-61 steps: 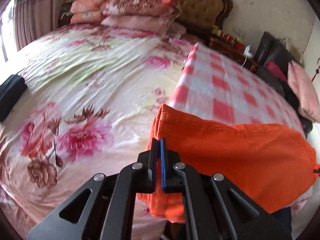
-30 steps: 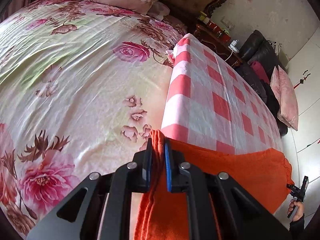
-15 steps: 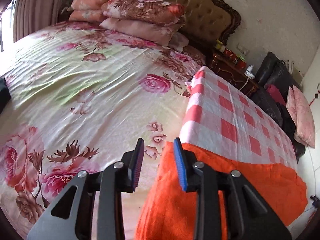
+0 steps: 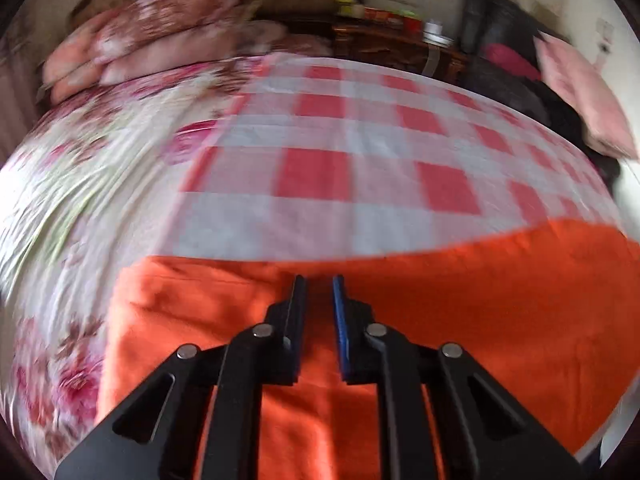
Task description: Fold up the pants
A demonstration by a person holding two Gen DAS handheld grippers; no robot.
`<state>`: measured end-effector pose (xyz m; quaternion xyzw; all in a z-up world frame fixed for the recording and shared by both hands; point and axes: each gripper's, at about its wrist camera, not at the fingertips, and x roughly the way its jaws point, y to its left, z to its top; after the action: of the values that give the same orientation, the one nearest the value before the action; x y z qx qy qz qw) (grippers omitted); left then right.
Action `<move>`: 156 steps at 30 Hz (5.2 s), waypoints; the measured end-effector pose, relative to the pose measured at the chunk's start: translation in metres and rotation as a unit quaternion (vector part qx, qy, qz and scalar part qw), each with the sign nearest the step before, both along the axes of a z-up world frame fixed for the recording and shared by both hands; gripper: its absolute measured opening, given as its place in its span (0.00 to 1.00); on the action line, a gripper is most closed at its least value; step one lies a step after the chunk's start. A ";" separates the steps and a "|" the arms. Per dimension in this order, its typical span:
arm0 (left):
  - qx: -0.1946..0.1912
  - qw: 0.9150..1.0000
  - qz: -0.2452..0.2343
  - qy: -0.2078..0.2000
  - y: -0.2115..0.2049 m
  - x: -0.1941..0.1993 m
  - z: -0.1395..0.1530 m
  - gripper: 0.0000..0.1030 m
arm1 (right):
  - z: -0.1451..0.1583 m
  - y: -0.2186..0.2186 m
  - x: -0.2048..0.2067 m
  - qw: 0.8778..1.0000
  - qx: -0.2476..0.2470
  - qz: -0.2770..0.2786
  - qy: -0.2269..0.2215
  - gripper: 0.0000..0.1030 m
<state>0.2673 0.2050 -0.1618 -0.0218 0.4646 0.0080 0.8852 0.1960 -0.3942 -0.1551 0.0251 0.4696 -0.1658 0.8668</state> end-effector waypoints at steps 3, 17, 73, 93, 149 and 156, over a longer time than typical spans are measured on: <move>0.000 0.999 0.038 -0.024 0.013 -0.002 0.017 0.22 | -0.003 -0.017 -0.003 1.000 0.025 -0.003 -0.002 0.67; -0.020 0.994 -0.104 -0.034 -0.189 -0.070 0.005 0.35 | -0.020 -0.014 0.029 1.000 0.025 0.014 0.011 0.59; -0.004 0.986 -0.152 -0.060 -0.179 -0.111 0.000 0.32 | 0.028 0.256 -0.034 0.965 0.062 0.254 0.001 0.73; -0.029 0.989 -0.036 -0.139 -0.130 -0.202 0.007 0.38 | -0.017 0.424 0.069 0.926 -0.054 0.374 0.012 0.34; -0.294 0.951 0.045 -0.083 0.170 -0.185 -0.037 0.12 | -0.018 0.409 -0.029 0.938 0.075 0.331 0.068 0.83; -0.325 0.937 0.092 -0.086 0.197 -0.187 -0.040 0.13 | -0.019 0.412 -0.028 0.940 0.062 0.329 0.070 0.84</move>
<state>0.0805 0.4019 -0.2017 -0.3518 0.3598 -0.0637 0.8618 0.1682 0.0175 -0.1738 -0.0887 0.5203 0.1562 0.8349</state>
